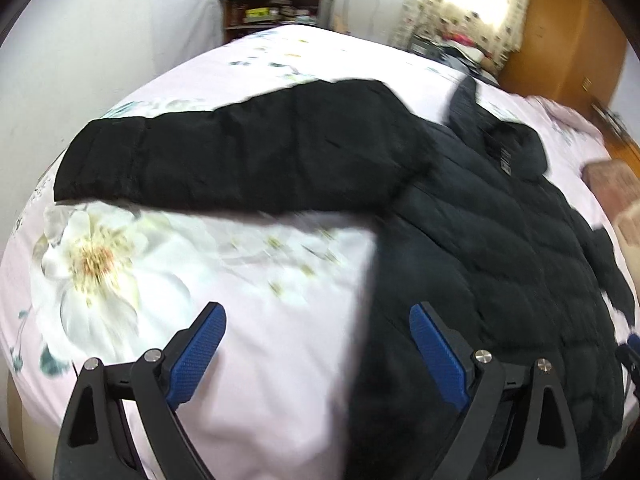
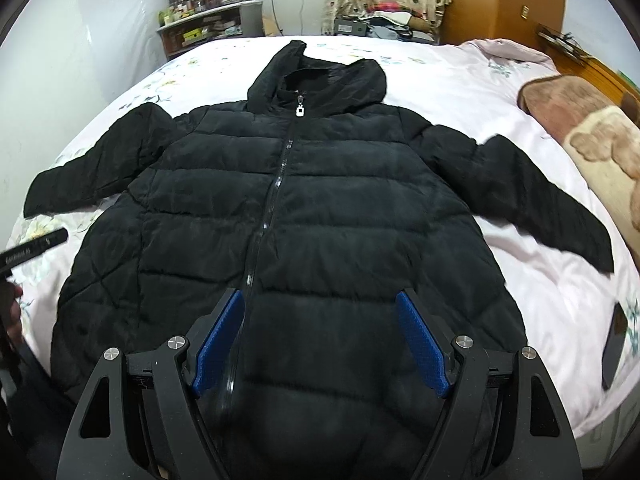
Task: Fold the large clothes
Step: 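Grasp the sleeve nearest the left tool and lift it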
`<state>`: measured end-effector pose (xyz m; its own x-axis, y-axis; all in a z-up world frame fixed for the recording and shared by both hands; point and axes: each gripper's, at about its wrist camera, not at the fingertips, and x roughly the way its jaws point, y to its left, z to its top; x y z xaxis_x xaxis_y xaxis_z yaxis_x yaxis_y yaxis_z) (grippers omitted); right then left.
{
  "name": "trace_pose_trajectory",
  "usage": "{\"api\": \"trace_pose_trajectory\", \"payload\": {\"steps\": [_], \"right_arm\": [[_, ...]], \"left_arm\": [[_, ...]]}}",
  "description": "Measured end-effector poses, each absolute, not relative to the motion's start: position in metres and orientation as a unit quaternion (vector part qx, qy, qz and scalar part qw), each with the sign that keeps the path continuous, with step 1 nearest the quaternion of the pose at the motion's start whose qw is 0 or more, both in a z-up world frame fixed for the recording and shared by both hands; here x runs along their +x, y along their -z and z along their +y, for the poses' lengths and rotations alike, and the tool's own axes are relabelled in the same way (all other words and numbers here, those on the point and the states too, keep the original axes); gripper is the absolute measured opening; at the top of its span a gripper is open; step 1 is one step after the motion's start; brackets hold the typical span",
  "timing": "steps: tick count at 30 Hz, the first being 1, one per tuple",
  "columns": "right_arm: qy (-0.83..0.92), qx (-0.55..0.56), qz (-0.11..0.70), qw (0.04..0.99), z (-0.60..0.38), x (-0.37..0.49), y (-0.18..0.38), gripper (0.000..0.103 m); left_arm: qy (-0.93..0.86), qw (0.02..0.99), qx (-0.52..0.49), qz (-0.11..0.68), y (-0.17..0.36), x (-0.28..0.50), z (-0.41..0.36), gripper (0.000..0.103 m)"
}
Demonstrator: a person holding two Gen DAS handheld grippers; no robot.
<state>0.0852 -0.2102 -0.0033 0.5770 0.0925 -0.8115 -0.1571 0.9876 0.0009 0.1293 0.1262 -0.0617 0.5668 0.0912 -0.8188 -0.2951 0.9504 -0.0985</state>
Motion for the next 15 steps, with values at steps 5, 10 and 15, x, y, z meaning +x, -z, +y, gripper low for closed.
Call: {"api": "trace_pose_trajectory", "payload": {"steps": [5, 10, 15], "right_arm": [[-0.069, -0.049, 0.457, 0.886, -0.201, 0.114, 0.011, 0.078], [-0.067, -0.057, 0.462, 0.882, -0.195, 0.137, 0.022, 0.078], [-0.061, -0.064, 0.470, 0.878, -0.192, 0.157, 0.034, 0.078]], "left_arm": [[-0.154, 0.872, -0.150, 0.440, 0.075, 0.152, 0.182, 0.094], [-0.201, 0.863, -0.189, 0.424, 0.089, 0.165, 0.238, 0.094], [-0.243, 0.848, -0.240, 0.405, 0.101, 0.166, 0.280, 0.094]]}}
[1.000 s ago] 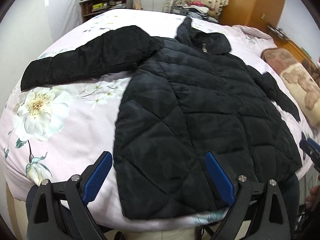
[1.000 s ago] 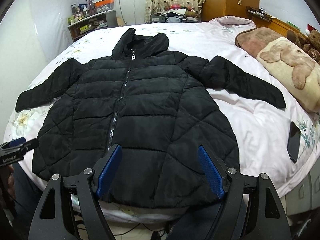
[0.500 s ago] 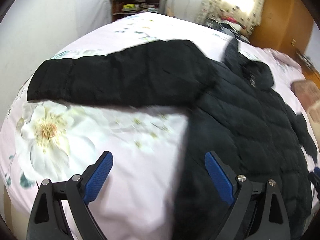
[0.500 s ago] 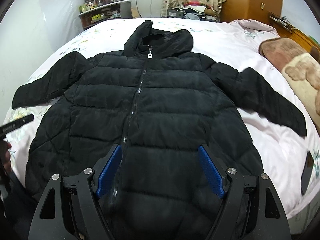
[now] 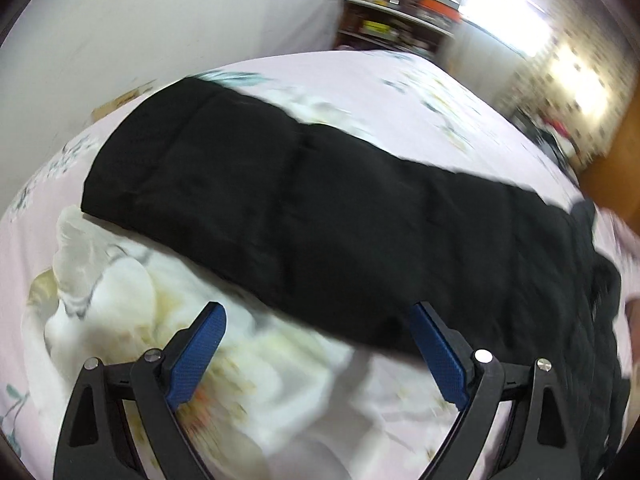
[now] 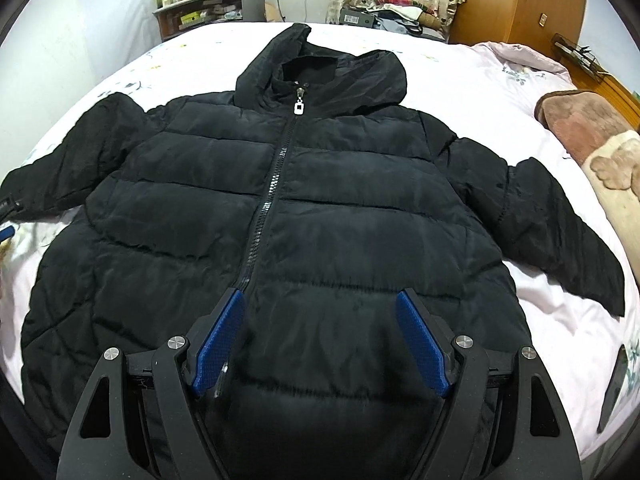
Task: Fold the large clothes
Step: 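Grasp the sleeve nearest the left tool and lift it, then carry the held sleeve across the jacket body and open the left tool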
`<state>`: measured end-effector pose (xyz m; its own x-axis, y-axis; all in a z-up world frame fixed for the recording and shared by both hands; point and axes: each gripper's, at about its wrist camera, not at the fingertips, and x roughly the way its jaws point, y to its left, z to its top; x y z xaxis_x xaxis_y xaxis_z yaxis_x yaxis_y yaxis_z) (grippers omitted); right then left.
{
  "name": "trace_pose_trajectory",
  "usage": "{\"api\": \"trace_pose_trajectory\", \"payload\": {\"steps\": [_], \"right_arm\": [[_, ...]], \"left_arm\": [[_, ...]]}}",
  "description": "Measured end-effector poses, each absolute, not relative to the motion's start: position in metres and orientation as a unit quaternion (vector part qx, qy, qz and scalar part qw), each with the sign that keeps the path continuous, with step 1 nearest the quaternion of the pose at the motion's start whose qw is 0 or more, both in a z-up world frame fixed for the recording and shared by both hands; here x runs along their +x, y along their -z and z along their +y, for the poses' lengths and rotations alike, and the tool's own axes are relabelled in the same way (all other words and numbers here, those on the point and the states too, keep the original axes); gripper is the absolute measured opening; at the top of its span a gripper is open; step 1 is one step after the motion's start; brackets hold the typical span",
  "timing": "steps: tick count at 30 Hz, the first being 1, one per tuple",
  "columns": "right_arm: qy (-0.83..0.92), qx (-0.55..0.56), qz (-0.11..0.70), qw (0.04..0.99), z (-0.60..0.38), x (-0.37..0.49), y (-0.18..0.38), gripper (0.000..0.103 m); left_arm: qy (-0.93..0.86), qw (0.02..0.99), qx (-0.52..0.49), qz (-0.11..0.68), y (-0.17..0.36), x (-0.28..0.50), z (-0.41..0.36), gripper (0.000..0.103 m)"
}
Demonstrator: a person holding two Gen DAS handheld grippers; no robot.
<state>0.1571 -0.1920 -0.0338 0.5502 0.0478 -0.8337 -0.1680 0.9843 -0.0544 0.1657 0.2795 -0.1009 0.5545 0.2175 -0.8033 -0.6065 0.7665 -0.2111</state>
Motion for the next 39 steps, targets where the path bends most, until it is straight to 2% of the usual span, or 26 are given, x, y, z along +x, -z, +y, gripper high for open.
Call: {"api": "trace_pose_trajectory", "payload": {"steps": [4, 7, 9, 10, 11, 12, 14, 18, 23, 31, 35, 39], "right_arm": [[-0.058, -0.064, 0.472, 0.877, -0.193, 0.166, 0.038, 0.078], [-0.054, -0.065, 0.474, 0.876, -0.195, 0.170, 0.041, 0.078], [-0.049, -0.065, 0.475, 0.876, -0.199, 0.171, 0.042, 0.078], [-0.045, -0.067, 0.475, 0.876, -0.200, 0.171, 0.042, 0.078], [-0.038, -0.069, 0.474, 0.877, -0.202, 0.171, 0.042, 0.078], [-0.035, -0.069, 0.472, 0.878, -0.204, 0.171, 0.042, 0.078], [-0.034, -0.068, 0.472, 0.878, -0.207, 0.170, 0.041, 0.078], [-0.033, -0.079, 0.471, 0.878, -0.209, 0.164, 0.040, 0.078], [-0.030, -0.065, 0.467, 0.881, -0.221, 0.151, 0.032, 0.078], [-0.022, -0.025, 0.454, 0.891, -0.252, 0.131, 0.011, 0.078], [-0.022, 0.007, 0.450, 0.893, -0.272, 0.124, 0.006, 0.078], [-0.027, 0.034, 0.450, 0.892, -0.293, 0.120, 0.005, 0.078]], "left_arm": [[-0.261, 0.846, -0.258, 0.387, 0.107, 0.166, 0.296, 0.094], [-0.275, 0.847, -0.230, 0.392, 0.109, 0.173, 0.294, 0.079], [-0.274, 0.849, -0.213, 0.398, 0.109, 0.181, 0.296, 0.054], [-0.267, 0.851, -0.208, 0.402, 0.107, 0.185, 0.295, 0.045], [-0.260, 0.852, -0.206, 0.405, 0.105, 0.188, 0.294, 0.030], [-0.262, 0.853, -0.198, 0.406, 0.102, 0.191, 0.295, 0.022], [-0.258, 0.856, -0.188, 0.407, 0.092, 0.192, 0.291, 0.015], [-0.236, 0.870, -0.187, 0.389, 0.059, 0.188, 0.286, 0.012], [-0.181, 0.906, -0.170, 0.343, -0.010, 0.176, 0.259, 0.012], [-0.044, 0.947, -0.136, 0.288, -0.110, 0.184, 0.170, 0.011], [0.028, 0.949, -0.121, 0.289, -0.126, 0.206, 0.112, 0.011], [0.090, 0.941, -0.107, 0.309, -0.114, 0.230, 0.048, 0.011]]}}
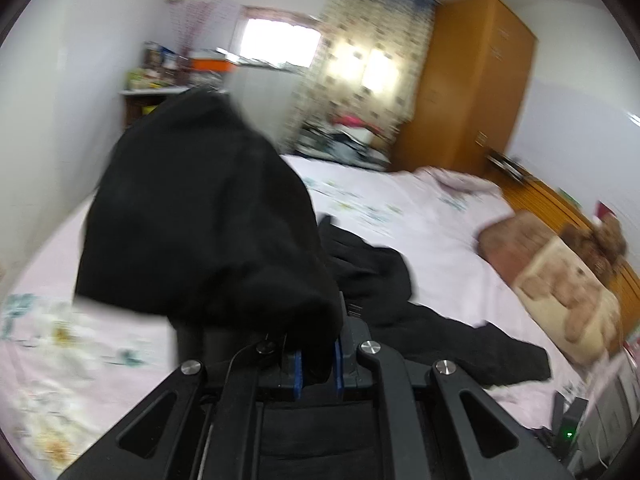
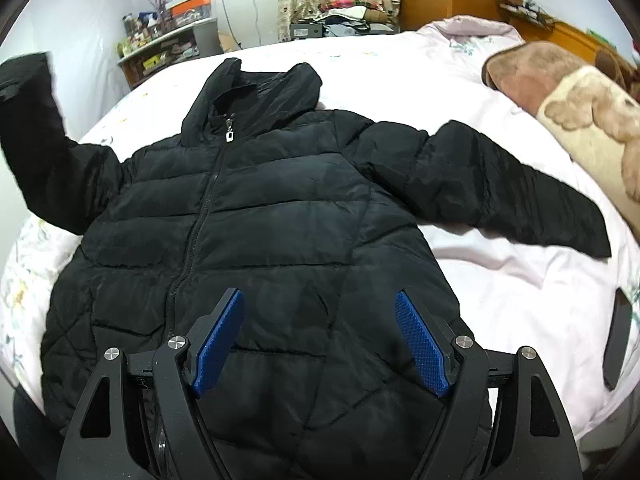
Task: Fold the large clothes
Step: 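Carry the held sleeve across the jacket body and open the left tool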
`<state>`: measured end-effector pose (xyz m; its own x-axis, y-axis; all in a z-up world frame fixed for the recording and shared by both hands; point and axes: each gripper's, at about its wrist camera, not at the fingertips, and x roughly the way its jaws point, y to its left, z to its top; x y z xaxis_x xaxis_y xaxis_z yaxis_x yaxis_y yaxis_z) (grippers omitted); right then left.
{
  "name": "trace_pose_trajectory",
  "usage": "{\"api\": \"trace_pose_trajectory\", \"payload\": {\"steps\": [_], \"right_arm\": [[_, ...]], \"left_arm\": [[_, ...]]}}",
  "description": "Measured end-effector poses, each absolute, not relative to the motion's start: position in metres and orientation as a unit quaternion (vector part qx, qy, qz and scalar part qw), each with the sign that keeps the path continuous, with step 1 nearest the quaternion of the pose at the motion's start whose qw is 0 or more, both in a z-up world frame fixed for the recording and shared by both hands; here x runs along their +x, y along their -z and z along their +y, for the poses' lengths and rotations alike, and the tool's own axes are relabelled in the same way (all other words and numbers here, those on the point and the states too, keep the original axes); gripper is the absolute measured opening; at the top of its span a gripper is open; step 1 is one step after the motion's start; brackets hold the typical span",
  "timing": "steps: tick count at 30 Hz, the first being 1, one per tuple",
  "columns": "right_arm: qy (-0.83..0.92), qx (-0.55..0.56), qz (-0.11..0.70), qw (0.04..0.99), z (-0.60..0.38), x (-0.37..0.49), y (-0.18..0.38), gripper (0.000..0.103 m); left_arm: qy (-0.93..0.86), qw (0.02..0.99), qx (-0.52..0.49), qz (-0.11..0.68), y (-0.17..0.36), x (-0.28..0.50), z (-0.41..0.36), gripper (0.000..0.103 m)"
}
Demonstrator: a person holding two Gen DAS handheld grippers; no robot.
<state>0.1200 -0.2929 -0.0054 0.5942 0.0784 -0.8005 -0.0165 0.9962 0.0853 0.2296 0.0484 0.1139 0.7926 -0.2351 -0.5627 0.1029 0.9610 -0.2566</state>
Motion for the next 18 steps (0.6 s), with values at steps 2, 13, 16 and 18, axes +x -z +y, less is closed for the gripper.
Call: {"api": "trace_pose_trajectory", "payload": {"steps": [2, 13, 16, 18], "right_arm": [[-0.022, 0.043, 0.448, 0.893, -0.301, 0.117, 0.006, 0.078], [0.006, 0.083, 0.461, 0.883, -0.348, 0.113, 0.028, 0.078], [0.011, 0.087, 0.467, 0.880, -0.354, 0.114, 0.034, 0.078], [0.011, 0.089, 0.468, 0.879, -0.354, 0.115, 0.035, 0.078]], "left_arm": [[0.118, 0.932, -0.102, 0.328, -0.097, 0.244, 0.017, 0.011], [0.192, 0.877, -0.079, 0.433, 0.003, 0.278, -0.109, 0.011], [0.208, 0.858, -0.086, 0.461, 0.019, 0.286, -0.121, 0.032], [0.221, 0.848, -0.104, 0.470, 0.022, 0.285, -0.125, 0.067]]}}
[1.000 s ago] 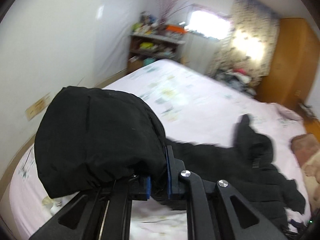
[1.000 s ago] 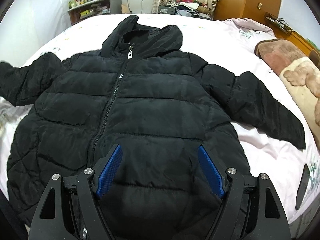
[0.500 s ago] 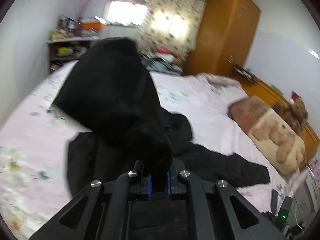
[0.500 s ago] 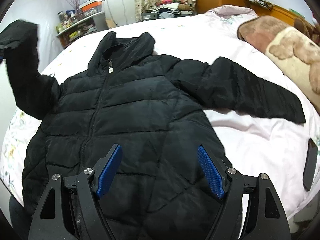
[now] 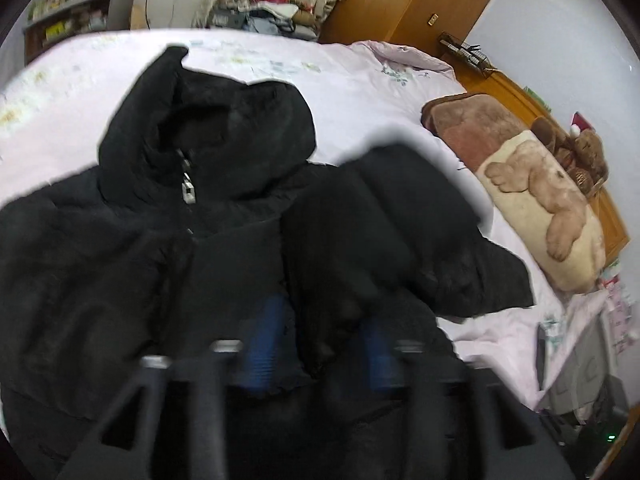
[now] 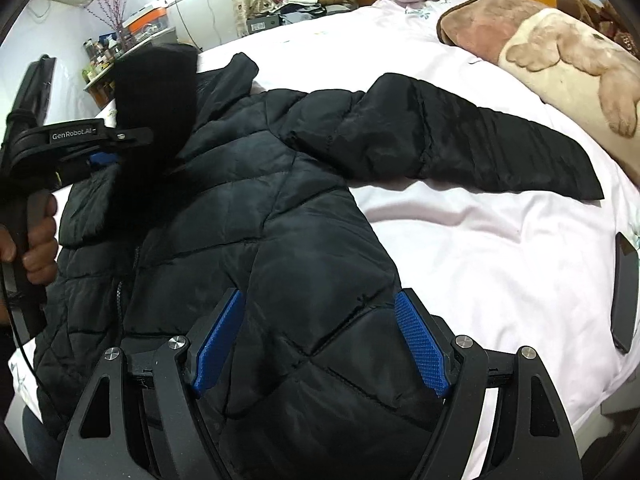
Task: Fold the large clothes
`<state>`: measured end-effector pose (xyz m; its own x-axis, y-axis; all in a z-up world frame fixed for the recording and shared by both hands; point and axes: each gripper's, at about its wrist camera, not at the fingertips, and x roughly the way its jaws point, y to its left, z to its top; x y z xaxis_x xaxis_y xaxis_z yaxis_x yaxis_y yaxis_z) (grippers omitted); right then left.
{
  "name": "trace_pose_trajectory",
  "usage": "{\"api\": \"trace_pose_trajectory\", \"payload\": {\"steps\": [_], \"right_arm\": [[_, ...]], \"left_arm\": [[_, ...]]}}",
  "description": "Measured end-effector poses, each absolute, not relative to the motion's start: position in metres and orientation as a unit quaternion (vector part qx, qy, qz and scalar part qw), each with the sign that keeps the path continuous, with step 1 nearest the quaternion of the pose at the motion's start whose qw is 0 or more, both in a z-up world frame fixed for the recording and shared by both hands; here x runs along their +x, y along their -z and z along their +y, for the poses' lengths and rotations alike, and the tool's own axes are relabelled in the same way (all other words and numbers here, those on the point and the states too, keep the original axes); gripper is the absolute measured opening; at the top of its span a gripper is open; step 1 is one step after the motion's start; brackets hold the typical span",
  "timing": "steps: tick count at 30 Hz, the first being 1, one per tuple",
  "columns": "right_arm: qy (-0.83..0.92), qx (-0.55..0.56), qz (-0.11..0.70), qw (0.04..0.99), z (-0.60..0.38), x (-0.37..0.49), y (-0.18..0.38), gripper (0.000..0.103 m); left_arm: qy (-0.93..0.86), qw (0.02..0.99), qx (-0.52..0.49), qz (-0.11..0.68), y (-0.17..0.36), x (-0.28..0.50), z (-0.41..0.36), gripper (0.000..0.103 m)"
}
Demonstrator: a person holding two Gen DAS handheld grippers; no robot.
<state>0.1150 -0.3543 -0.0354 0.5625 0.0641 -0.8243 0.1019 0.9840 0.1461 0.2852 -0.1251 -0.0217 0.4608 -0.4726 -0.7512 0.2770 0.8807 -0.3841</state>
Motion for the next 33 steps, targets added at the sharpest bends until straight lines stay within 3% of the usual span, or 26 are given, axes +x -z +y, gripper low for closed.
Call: {"api": "trace_pose_trajectory", "payload": {"steps": [5, 11, 12, 14, 17, 18, 26, 29, 33], "right_arm": [[0.000, 0.090, 0.454, 0.887, -0.347, 0.122, 0.028, 0.078], [-0.033, 0.087, 0.440, 0.893, -0.321, 0.150, 0.021, 0.078], [-0.039, 0.084, 0.439, 0.894, -0.315, 0.160, 0.022, 0.077], [-0.048, 0.079, 0.439, 0.894, -0.305, 0.177, 0.024, 0.057], [-0.061, 0.065, 0.450, 0.889, -0.284, 0.216, 0.037, 0.039], [-0.062, 0.059, 0.462, 0.883, -0.278, 0.231, 0.047, 0.038], [-0.036, 0.023, 0.501, 0.865, -0.273, 0.311, 0.086, 0.035], [-0.034, 0.032, 0.505, 0.862, -0.274, 0.301, 0.075, 0.035], [-0.048, 0.036, 0.443, 0.895, -0.280, 0.288, 0.036, 0.035]], "left_arm": [[0.259, 0.852, -0.136, 0.435, -0.011, 0.262, -0.101, 0.076], [0.140, 0.912, -0.066, 0.379, -0.034, 0.254, -0.011, 0.075], [0.112, 0.913, -0.064, 0.387, -0.029, 0.258, 0.006, 0.070], [0.065, 0.907, -0.076, 0.409, -0.014, 0.270, 0.043, 0.057], [0.020, 0.890, -0.092, 0.447, 0.021, 0.284, 0.073, 0.050], [0.017, 0.883, -0.102, 0.458, 0.033, 0.287, 0.076, 0.050], [0.006, 0.874, -0.119, 0.471, 0.061, 0.288, 0.072, 0.050], [0.030, 0.878, -0.120, 0.462, 0.042, 0.282, 0.083, 0.050], [0.021, 0.907, -0.079, 0.413, 0.018, 0.289, 0.098, 0.050]]}}
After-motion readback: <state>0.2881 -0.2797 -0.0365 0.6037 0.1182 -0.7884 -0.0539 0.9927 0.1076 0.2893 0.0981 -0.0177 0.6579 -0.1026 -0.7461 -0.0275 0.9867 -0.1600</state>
